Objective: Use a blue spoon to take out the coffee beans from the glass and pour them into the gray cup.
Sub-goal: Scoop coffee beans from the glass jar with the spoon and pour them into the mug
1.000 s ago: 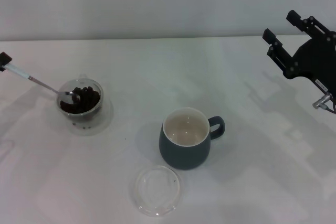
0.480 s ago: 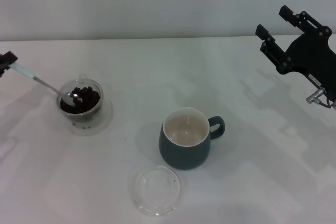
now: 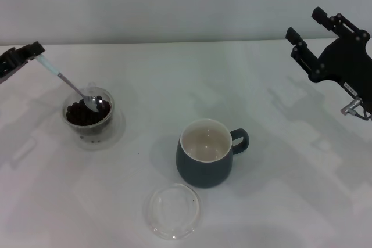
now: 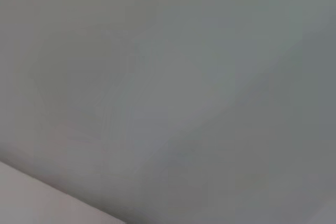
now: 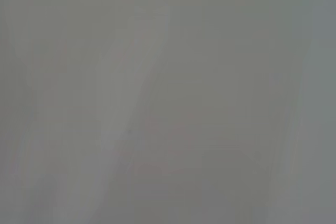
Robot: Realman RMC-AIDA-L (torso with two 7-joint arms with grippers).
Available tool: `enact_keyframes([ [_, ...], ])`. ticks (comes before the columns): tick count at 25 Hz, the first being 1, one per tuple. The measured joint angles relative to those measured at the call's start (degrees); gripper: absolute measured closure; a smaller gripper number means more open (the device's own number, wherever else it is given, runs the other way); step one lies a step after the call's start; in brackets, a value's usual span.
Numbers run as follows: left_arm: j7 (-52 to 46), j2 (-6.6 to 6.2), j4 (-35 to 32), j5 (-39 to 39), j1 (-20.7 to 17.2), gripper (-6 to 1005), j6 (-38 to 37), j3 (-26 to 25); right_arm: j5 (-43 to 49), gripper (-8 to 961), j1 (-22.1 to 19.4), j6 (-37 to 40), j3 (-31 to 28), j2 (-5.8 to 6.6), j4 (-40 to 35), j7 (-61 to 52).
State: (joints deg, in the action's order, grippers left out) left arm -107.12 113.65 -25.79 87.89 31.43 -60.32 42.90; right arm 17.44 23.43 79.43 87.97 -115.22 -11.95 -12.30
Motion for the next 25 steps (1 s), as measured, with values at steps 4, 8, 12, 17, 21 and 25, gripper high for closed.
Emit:
enact_keyframes([
  [4, 0.06, 0.35, 0.00, 1.90, 0.62, 866, 1.24, -0.01, -0.08, 362, -0.16, 0.08, 0.01, 0.00, 0.00, 0.00],
  [8, 0.14, 0.82, 0.17, 3.05, 0.72, 866, 2.59, 0.05, -0.14, 362, -0.15, 0.08, 0.01, 0.00, 0.00, 0.00],
  [12, -0.11, 1.10, 0.63, 2.98, 0.58, 867, 2.77, 0.04, -0.27, 362, 0.05, 0.02, -0.26, 0.00, 0.00, 0.00],
  [17, -3.21, 1.39, 0.83, 2.59, 0.26, 867, 2.76, -0.43, -0.30, 362, 0.31, 0.02, -0.52, 0.00, 0.00, 0.00],
  [21, -6.89, 1.43, 1.58, 2.51, 0.24, 866, 2.78, -0.52, -0.31, 362, 0.32, 0.02, -0.60, 0.00, 0.00, 0.00],
  [25, -10.17, 1.28, 2.21, 1.94, -0.08, 866, 2.79, -0.61, -0.31, 361, 0.30, -0.03, -0.68, 0.03, 0.00, 0.21],
])
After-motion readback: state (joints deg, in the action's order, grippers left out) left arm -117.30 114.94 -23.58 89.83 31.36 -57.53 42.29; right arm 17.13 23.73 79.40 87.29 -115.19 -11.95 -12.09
